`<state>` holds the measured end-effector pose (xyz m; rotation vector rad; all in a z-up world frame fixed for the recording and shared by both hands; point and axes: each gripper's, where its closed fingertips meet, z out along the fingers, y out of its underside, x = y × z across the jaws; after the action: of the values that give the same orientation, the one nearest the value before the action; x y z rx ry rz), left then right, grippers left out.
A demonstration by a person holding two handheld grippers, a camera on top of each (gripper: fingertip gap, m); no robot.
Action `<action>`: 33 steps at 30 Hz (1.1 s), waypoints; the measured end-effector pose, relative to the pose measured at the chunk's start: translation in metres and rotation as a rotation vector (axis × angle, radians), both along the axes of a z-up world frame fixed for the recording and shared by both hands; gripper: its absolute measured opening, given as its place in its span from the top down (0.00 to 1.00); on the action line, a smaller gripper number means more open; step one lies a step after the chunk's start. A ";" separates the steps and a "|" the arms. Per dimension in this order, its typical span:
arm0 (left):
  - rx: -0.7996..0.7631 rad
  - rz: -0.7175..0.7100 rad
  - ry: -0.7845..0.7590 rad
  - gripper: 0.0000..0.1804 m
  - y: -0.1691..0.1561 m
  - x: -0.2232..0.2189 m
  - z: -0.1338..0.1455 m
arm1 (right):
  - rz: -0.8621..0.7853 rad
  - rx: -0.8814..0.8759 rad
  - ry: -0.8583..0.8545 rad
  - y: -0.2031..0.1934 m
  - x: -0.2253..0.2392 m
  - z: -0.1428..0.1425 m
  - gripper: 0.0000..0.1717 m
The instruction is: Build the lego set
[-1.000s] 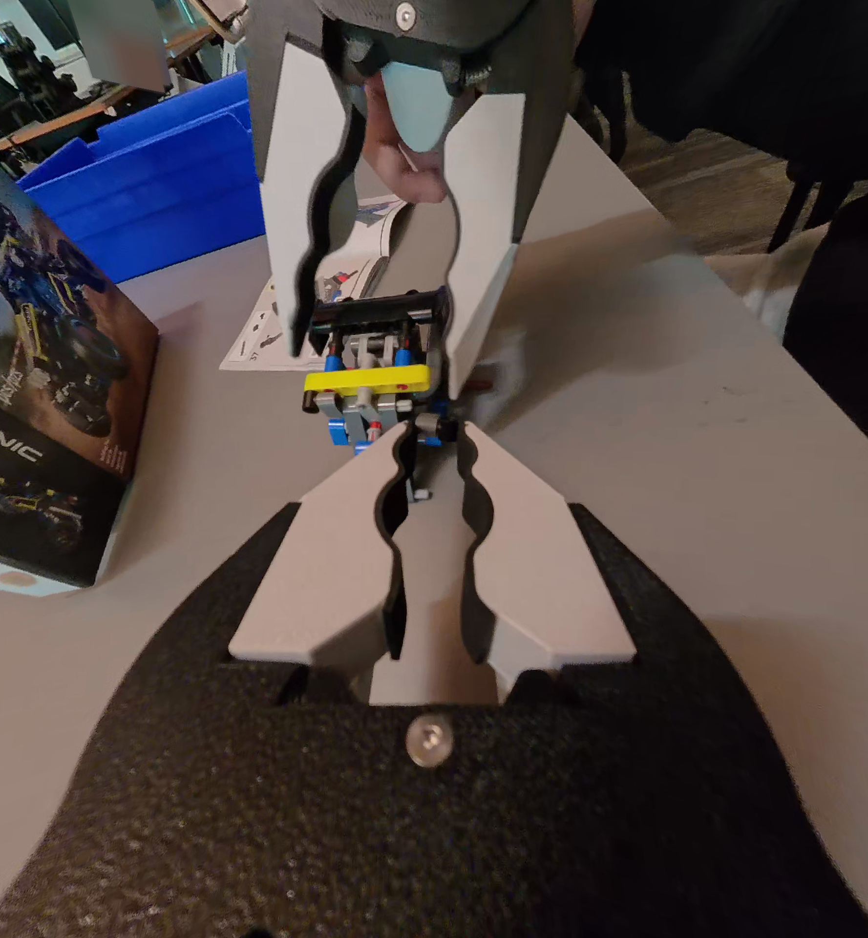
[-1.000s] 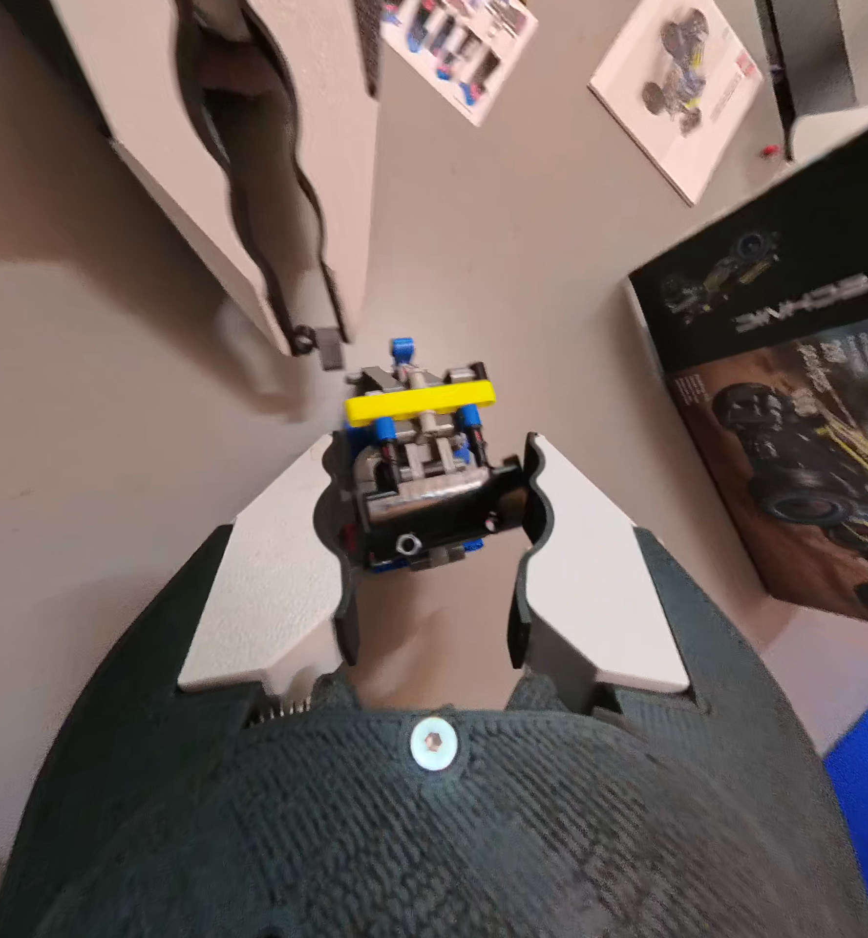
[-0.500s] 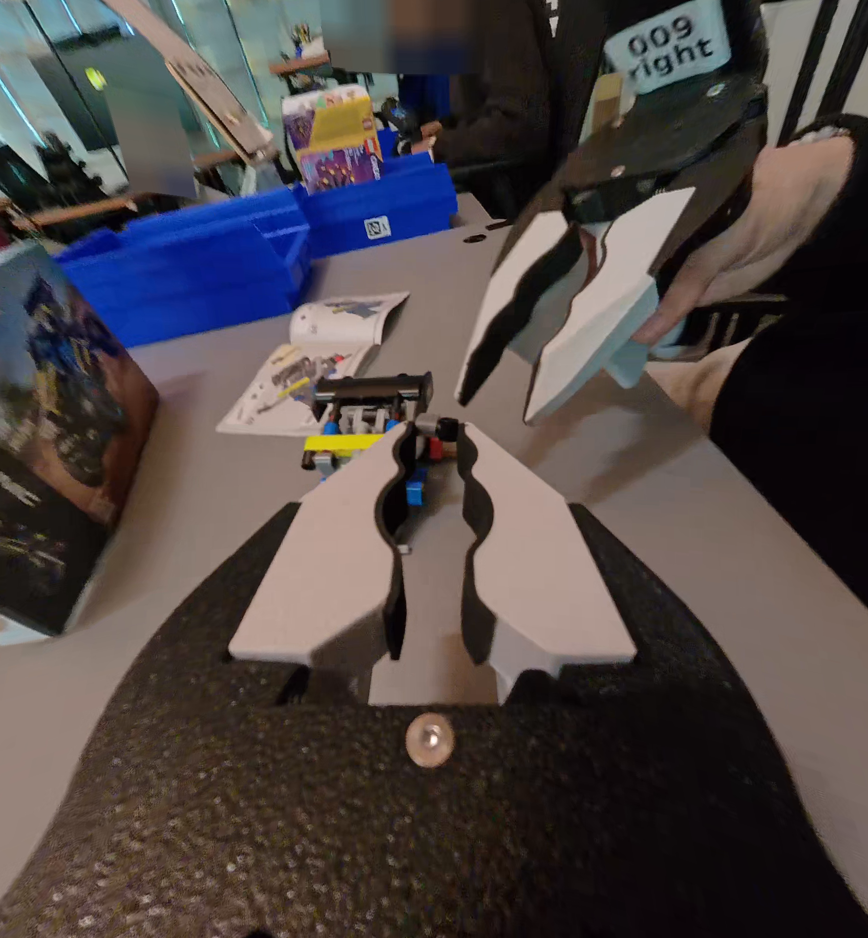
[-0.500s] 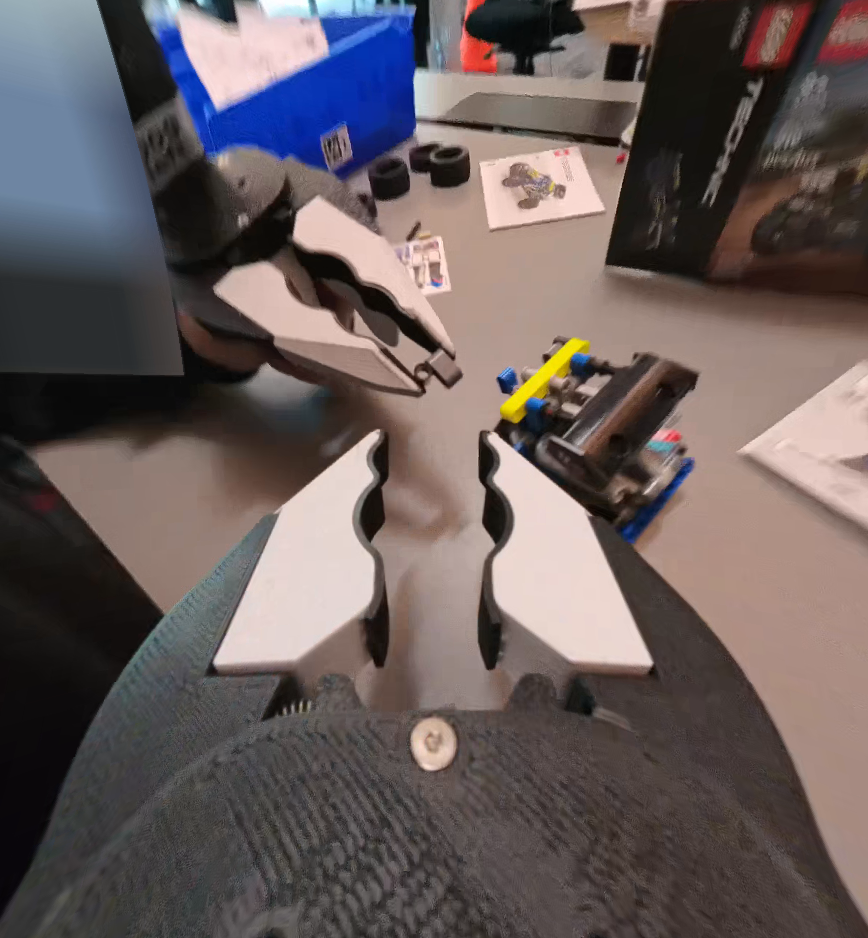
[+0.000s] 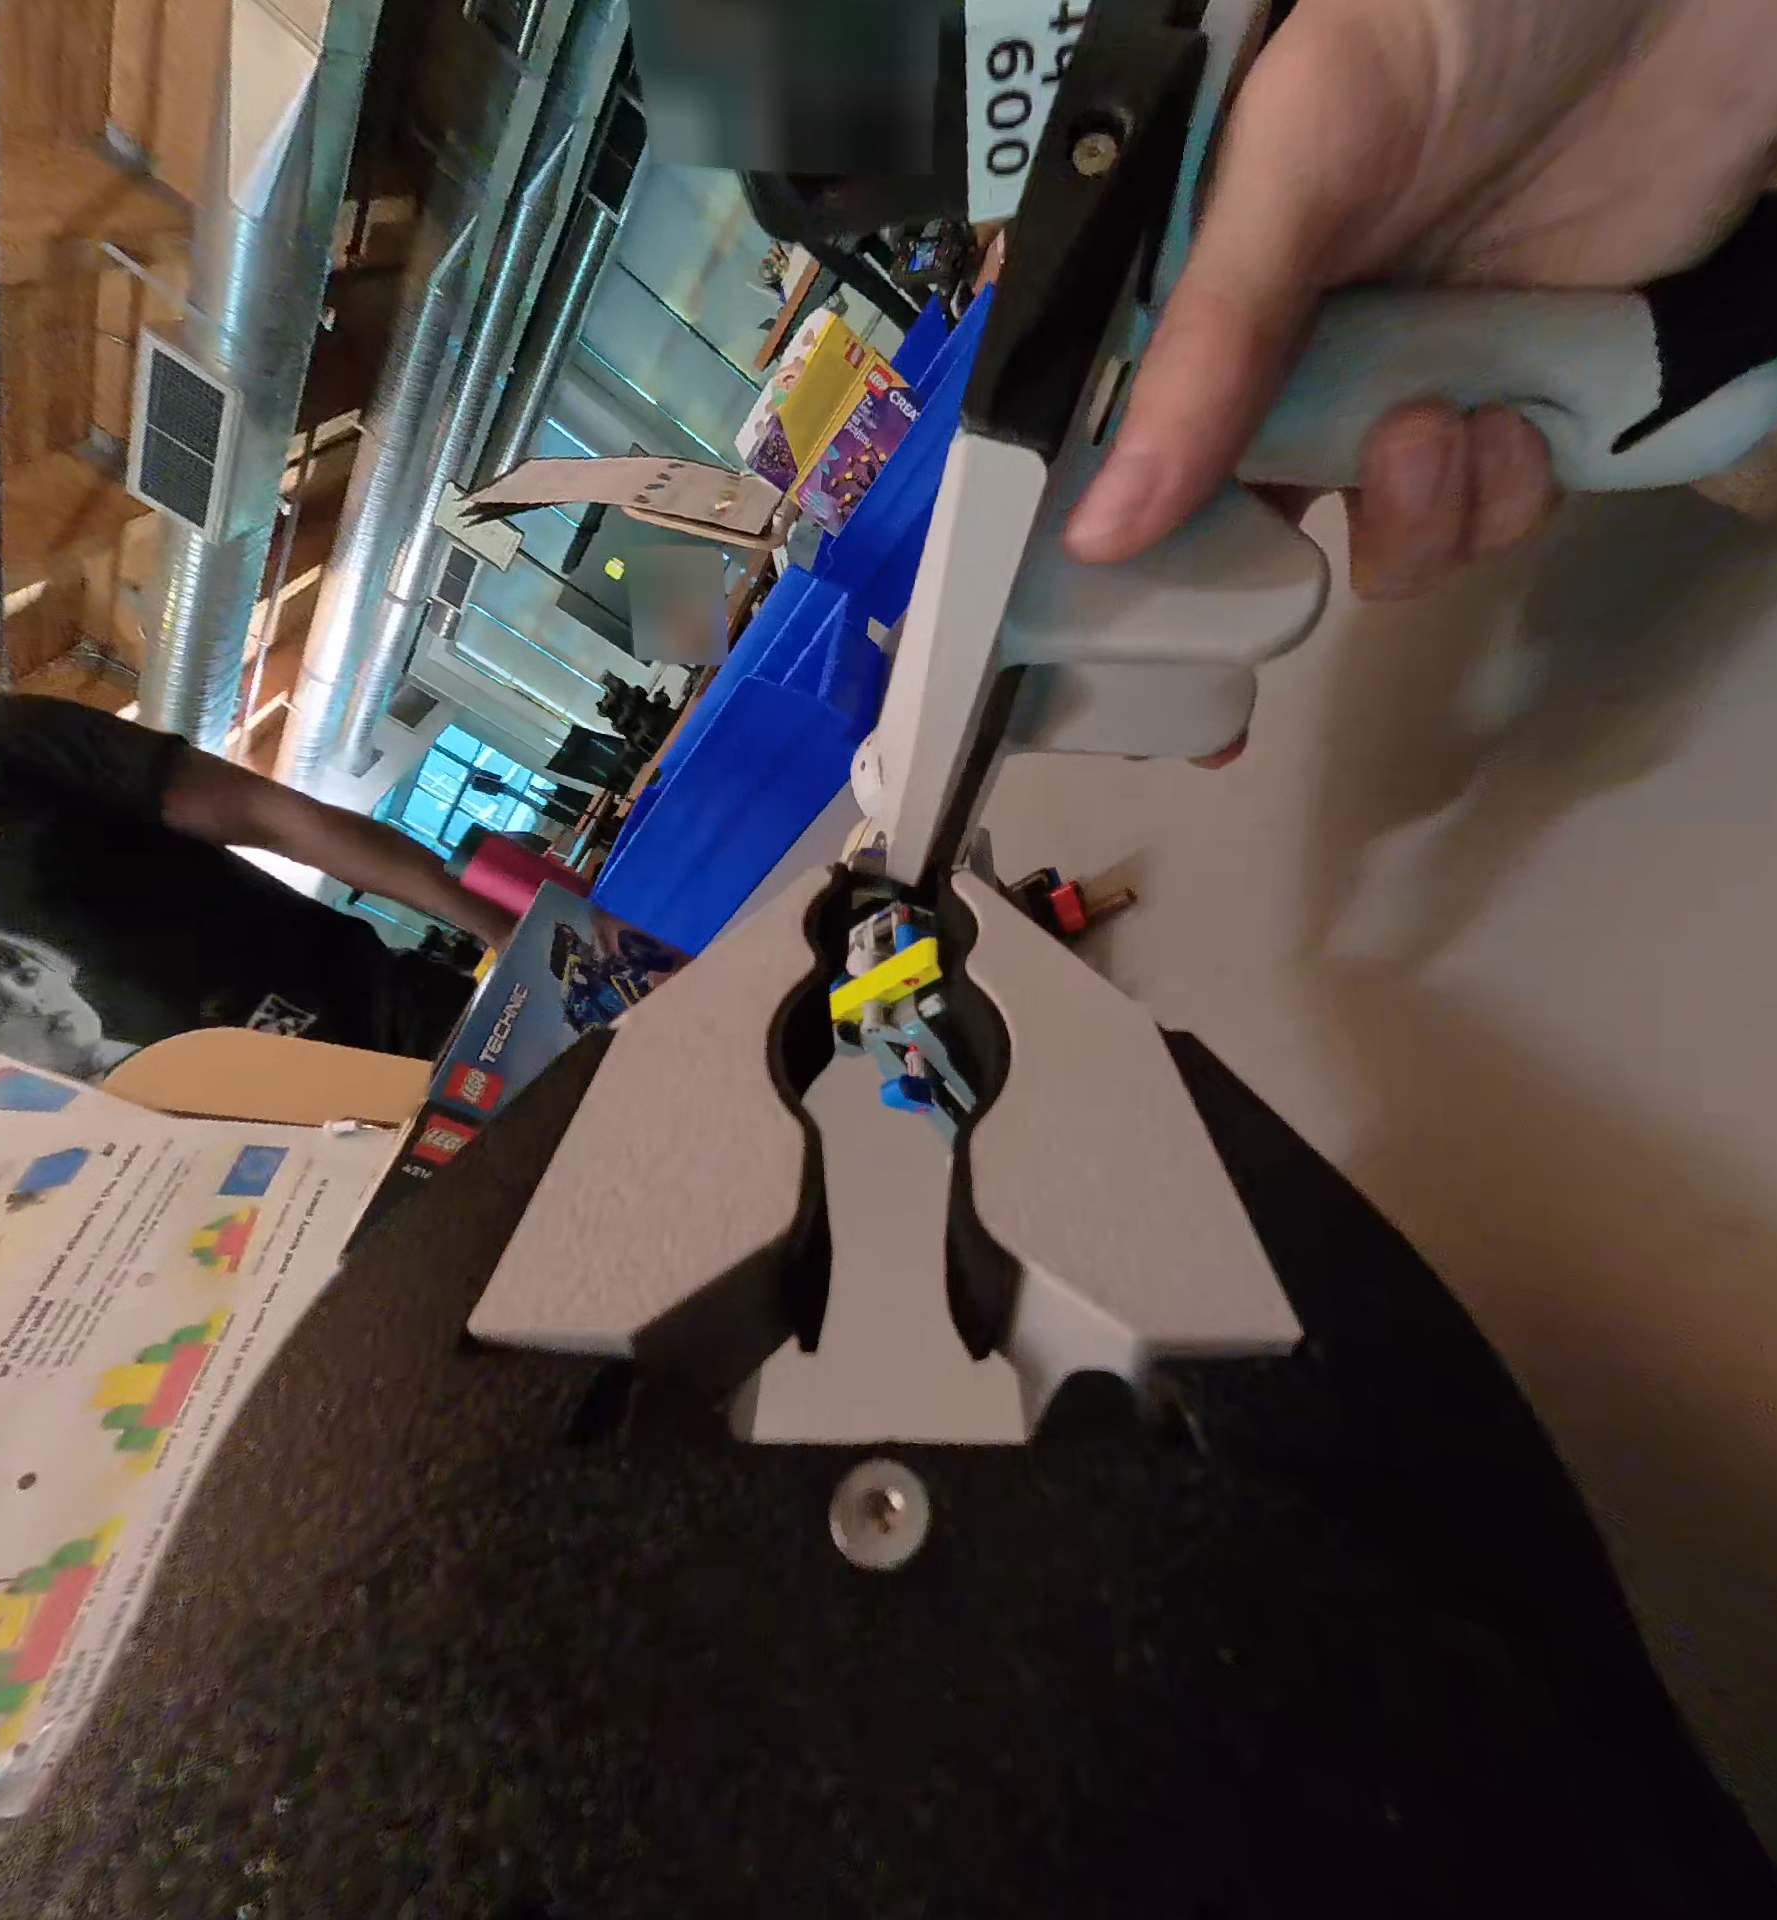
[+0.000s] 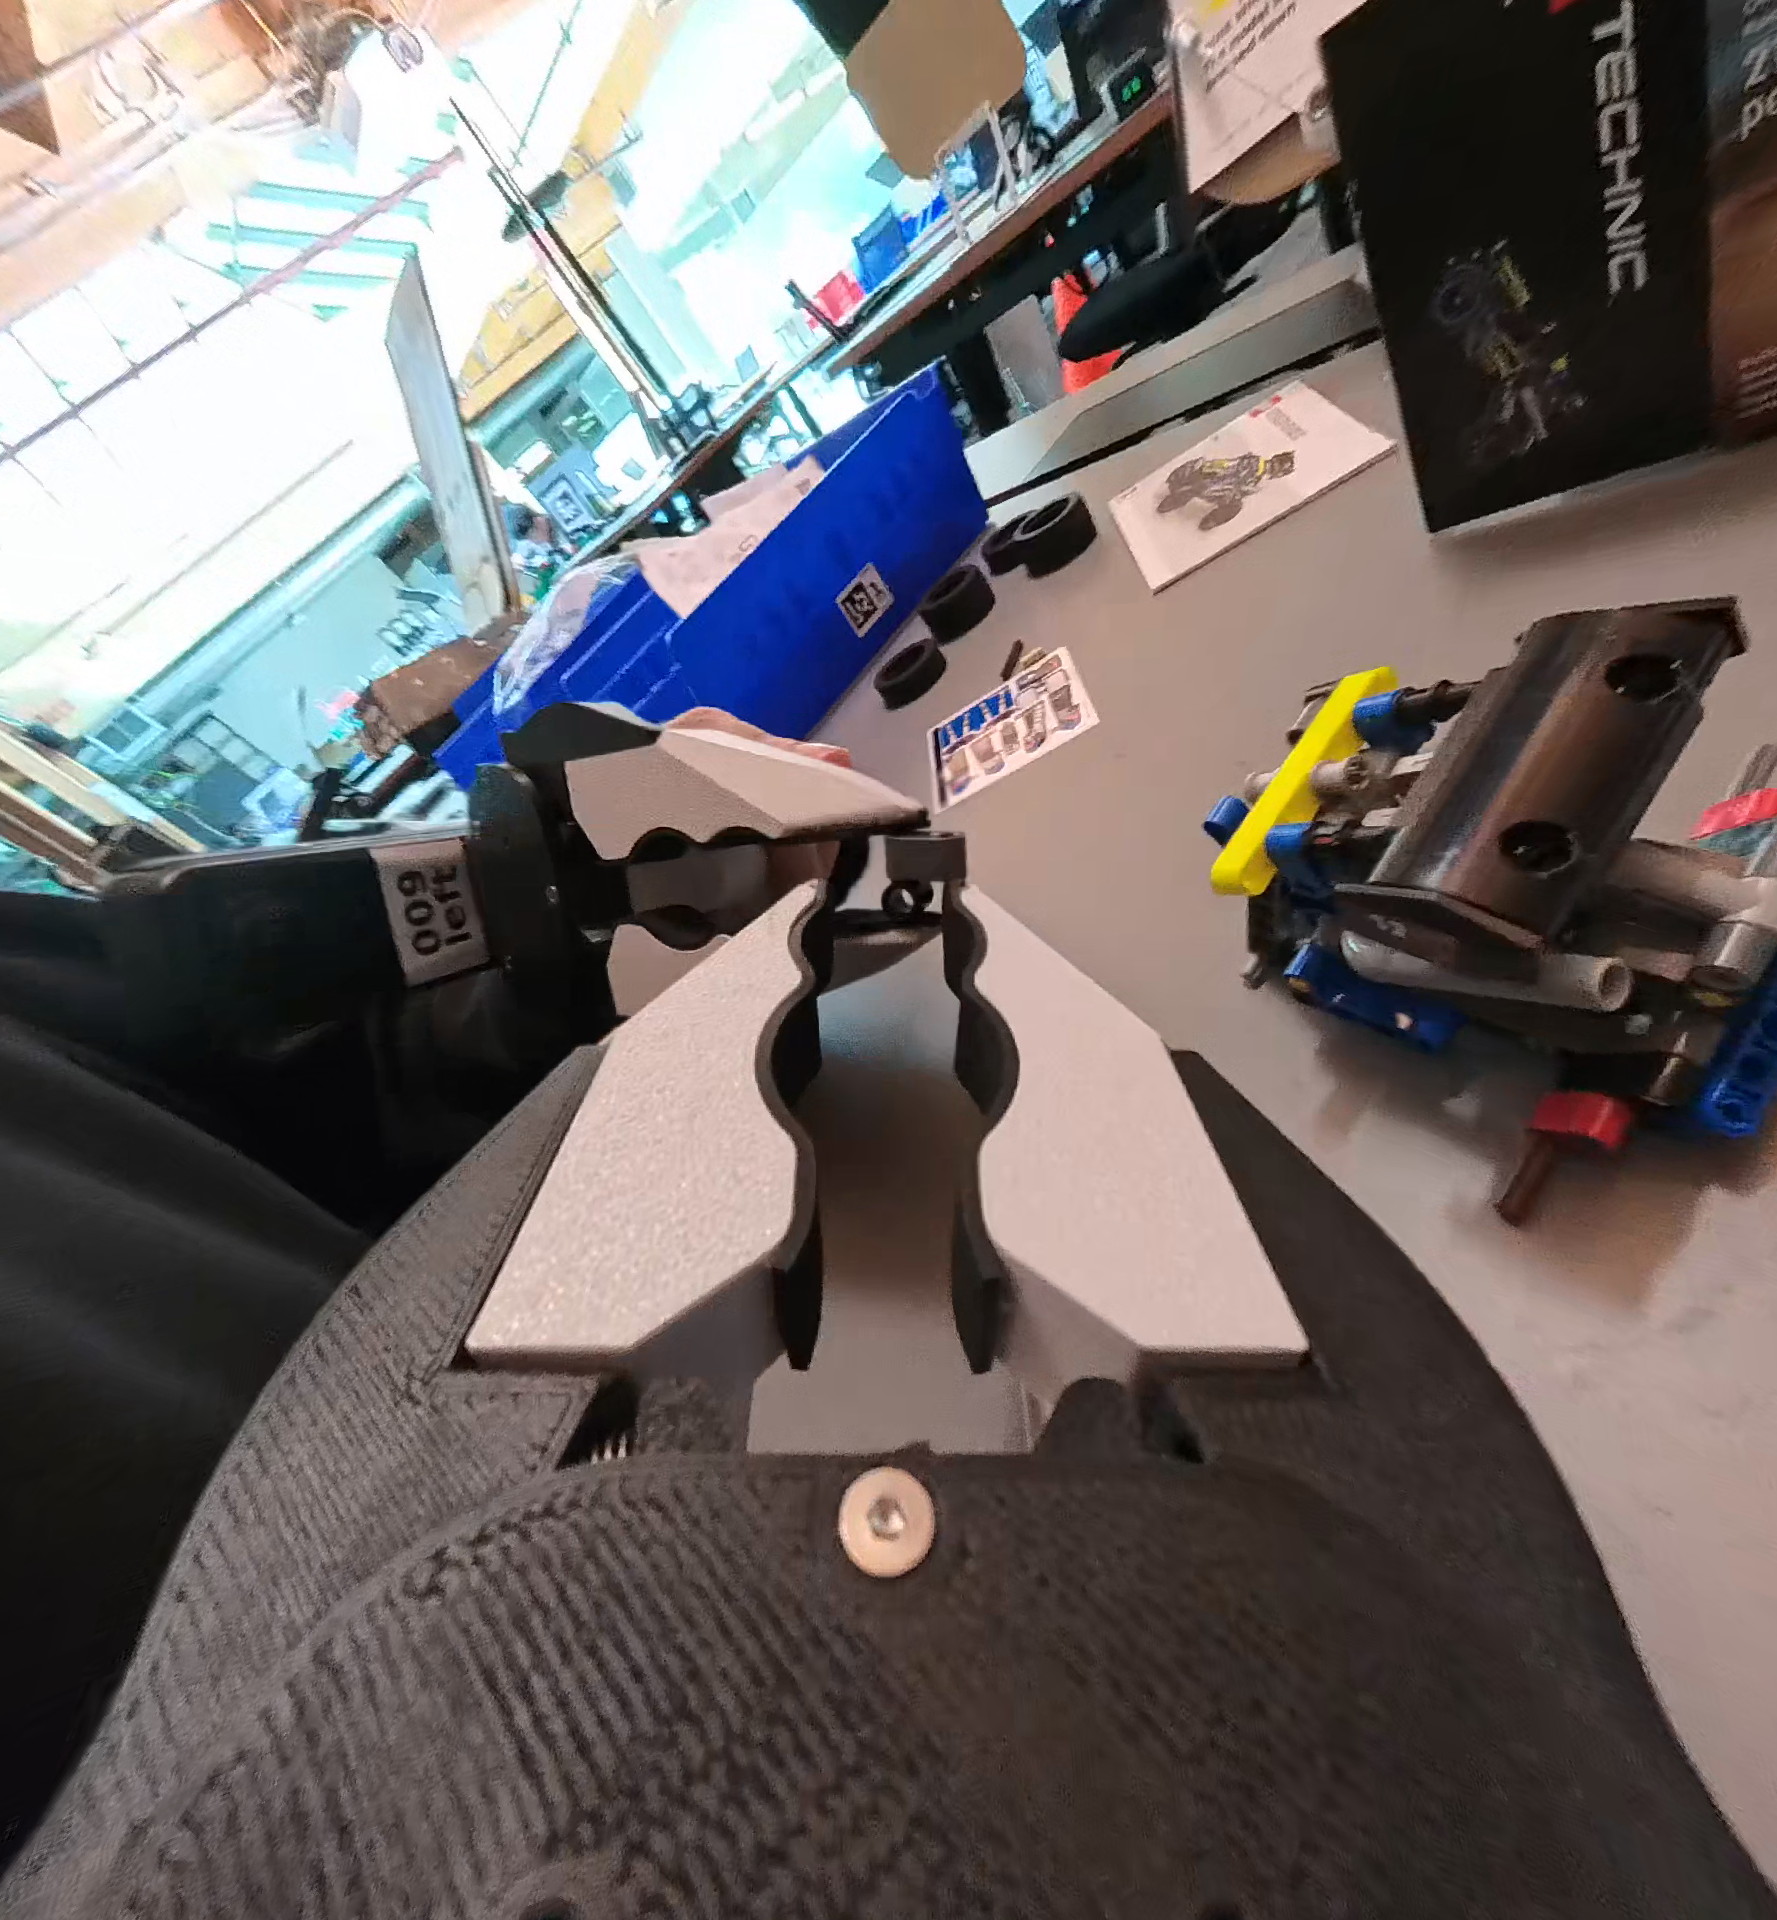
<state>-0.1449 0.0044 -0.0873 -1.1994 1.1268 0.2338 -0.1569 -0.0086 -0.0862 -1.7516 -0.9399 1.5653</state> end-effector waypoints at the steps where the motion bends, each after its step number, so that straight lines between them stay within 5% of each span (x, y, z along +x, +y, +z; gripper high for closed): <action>1: 0.015 -0.001 0.007 0.93 -0.001 0.001 0.001 | -0.018 0.037 -0.008 0.002 0.001 -0.001 0.93; 6: -0.052 -0.011 0.053 0.92 0.001 0.003 -0.015 | -0.036 0.206 -0.104 0.008 0.003 -0.018 0.96; 9: -0.259 -0.038 -0.016 0.85 0.001 -0.004 -0.026 | -0.060 0.404 -0.310 0.022 0.013 -0.042 0.96; 11: -0.454 0.086 -0.087 0.81 0.018 -0.030 -0.042 | -0.031 0.478 -0.422 0.022 0.016 -0.056 0.96; 16: -0.791 0.077 -0.176 0.75 0.036 -0.035 -0.074 | 0.038 0.484 -0.461 0.016 0.001 -0.061 0.96; 20: -0.802 0.130 -0.155 0.71 0.060 -0.031 -0.081 | 0.020 0.540 -0.521 0.026 0.000 -0.065 0.96; 22: -0.833 0.103 -0.142 0.87 0.060 -0.024 -0.087 | 0.007 0.563 -0.552 0.028 0.004 -0.068 0.96; 33: -0.825 0.297 -0.269 0.88 0.056 -0.003 -0.083 | -0.080 0.563 -0.611 0.040 0.036 -0.070 0.96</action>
<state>-0.1480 0.0602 -0.1704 -2.0638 0.8094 -0.1959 -0.1206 0.0314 -0.1559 -1.8187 -1.4057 0.6017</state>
